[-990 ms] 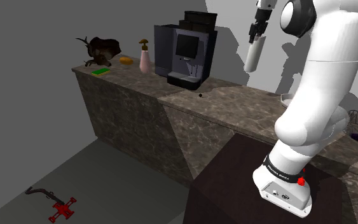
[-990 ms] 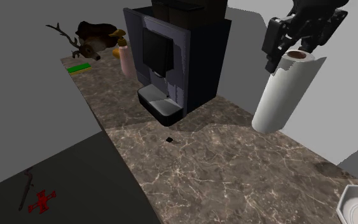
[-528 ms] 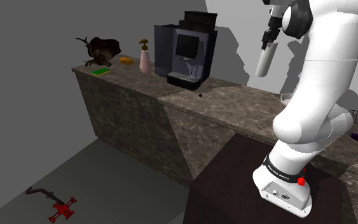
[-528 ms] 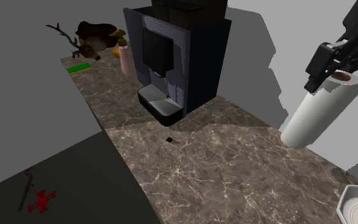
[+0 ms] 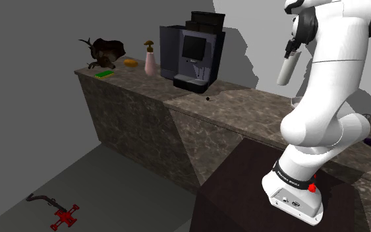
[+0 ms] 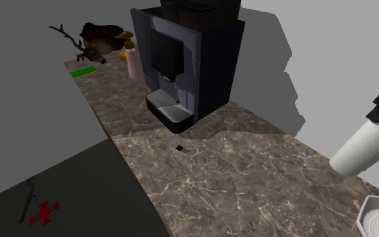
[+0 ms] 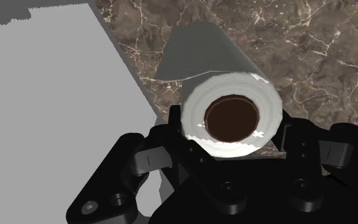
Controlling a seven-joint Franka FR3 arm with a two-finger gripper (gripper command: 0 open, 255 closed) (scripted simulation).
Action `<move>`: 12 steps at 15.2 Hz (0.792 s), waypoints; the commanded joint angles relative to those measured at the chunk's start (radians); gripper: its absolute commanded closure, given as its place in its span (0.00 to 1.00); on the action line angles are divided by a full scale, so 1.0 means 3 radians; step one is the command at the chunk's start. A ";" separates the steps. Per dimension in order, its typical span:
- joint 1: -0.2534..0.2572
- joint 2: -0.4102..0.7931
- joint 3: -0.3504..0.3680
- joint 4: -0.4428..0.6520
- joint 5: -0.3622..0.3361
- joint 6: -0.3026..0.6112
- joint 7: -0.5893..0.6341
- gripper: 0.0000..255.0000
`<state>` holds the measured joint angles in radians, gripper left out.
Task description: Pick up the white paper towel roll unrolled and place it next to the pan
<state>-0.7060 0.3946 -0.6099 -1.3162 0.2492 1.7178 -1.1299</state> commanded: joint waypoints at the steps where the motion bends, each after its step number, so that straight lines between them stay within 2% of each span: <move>1: -0.0175 0.0143 -0.0011 0.0139 0.0095 -0.0023 -0.0166 1.00; 2: -0.0273 0.0228 -0.0013 0.0214 0.0147 -0.0029 -0.0250 1.00; 12: -0.0185 0.0197 0.0002 -0.0289 0.0147 0.0435 -0.0291 1.00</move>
<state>-0.7626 0.4514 -0.6102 -1.3913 0.2914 1.8346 -1.2156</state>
